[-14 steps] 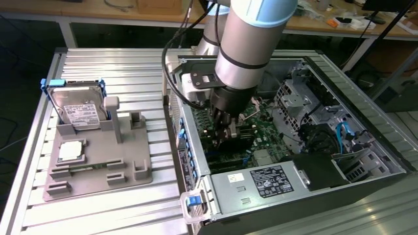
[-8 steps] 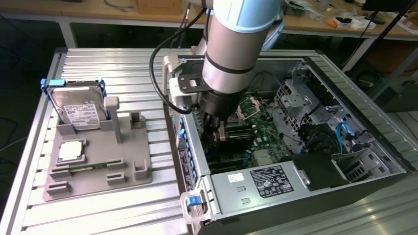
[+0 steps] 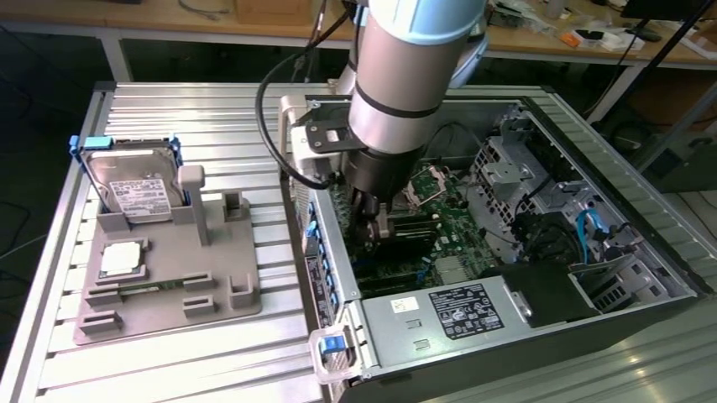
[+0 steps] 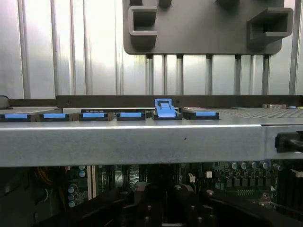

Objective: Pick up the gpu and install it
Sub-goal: 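Press down on the gpu until it lock into place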

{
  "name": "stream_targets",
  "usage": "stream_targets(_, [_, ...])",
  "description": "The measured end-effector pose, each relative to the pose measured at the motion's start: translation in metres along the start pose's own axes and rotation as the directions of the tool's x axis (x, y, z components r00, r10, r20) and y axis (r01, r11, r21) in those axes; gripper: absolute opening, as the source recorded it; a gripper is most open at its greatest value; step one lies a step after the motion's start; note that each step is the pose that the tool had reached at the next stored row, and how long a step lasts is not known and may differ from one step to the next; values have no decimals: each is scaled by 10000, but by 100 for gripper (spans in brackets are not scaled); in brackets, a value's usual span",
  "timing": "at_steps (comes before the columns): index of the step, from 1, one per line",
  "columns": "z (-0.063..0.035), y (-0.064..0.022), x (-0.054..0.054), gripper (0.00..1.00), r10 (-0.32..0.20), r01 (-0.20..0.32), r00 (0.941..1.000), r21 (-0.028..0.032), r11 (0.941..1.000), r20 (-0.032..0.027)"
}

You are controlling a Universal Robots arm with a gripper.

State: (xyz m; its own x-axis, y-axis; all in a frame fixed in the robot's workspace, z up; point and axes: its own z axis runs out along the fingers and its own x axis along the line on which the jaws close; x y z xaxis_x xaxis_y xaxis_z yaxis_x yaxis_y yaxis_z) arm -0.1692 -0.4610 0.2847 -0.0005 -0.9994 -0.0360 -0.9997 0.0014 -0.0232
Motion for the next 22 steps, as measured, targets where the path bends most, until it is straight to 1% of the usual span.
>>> stream_targets(1, [-47,-1,-5,11,-1,1,10000,17,10000,-28])
stream_targets(4, [-80,-2,-7,11,-3,3,10000,45,10000,-67])
stream_targets(6, [-106,-2,-12,11,-4,5,9999,63,10000,-112])
stream_targets(10, [-193,-5,-21,11,-8,10,9998,98,10000,-195])
stream_targets(14, [-198,-5,-21,11,-8,10,9998,100,9999,-204])
stream_targets(15, [-203,-16,-24,11,-7,9,9998,96,10000,-220])
stream_targets(17, [-212,-58,-25,11,-7,9,9997,69,10000,-228])
stream_targets(20, [-216,-126,-25,11,-6,6,9997,-13,10000,-227])
stream_targets(21, [-215,-148,-25,11,-5,4,9998,-46,10000,-211])
stream_targets(22, [-216,-168,-25,11,-3,2,9999,-84,10000,-163])
